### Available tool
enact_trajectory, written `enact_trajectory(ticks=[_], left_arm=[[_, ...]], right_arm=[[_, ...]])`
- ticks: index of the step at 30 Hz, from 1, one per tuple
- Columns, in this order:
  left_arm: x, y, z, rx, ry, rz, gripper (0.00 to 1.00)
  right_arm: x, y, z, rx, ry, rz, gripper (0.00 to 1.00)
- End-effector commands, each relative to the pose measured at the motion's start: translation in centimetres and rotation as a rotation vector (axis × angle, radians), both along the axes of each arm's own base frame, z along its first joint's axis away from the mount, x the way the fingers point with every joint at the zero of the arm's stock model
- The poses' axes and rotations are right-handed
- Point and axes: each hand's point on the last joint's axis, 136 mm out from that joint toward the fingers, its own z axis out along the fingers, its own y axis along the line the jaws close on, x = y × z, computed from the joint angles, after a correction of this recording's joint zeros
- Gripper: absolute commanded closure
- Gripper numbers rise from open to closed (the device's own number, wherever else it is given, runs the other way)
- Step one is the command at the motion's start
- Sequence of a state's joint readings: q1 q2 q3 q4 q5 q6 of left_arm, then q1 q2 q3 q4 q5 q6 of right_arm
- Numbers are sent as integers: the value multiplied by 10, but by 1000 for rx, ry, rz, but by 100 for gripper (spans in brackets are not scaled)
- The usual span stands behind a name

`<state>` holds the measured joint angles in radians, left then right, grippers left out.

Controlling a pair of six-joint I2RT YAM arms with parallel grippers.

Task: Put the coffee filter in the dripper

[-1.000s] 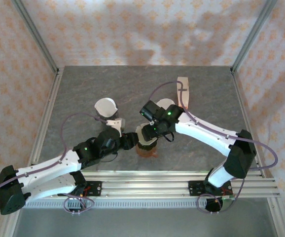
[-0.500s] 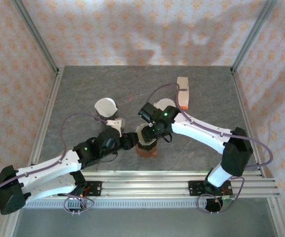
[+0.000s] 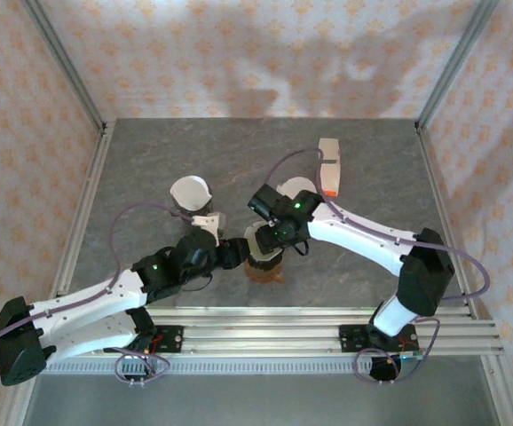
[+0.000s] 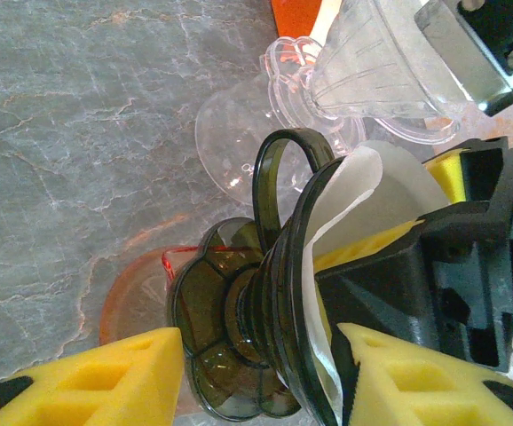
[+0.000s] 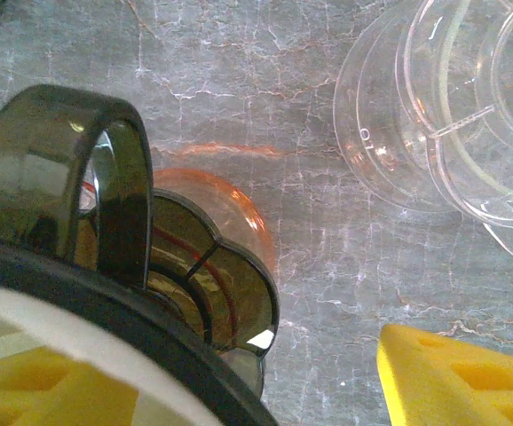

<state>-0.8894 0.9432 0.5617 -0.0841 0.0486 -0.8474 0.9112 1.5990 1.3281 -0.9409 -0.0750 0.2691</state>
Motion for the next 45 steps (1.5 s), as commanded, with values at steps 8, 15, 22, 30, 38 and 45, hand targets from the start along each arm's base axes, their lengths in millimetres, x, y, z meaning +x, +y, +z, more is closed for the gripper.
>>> enact_trajectory(ticks=[8,15,22,30,38,45], left_arm=[[0,0,-6,0,12,3,52],[1,1,-7,-2,12,6,51],[1,1,-8,-1,12,6,51],[1,1,-8,-1,11,7,51],[0,1,-9,0,12,6,51],[1,1,-9,2,13,8,51]], right_arm=[[1,-2,-9,-24,-6,-17,30],[0,-4,-14,-37,-2,-17,30],[0,-4,-17,-47,0,-12,30],[2,-4,-12,-46,-12,-16,30],[9,-4,26,30,-100,-46,30],[17,-6,48,67,-172,-80,30]])
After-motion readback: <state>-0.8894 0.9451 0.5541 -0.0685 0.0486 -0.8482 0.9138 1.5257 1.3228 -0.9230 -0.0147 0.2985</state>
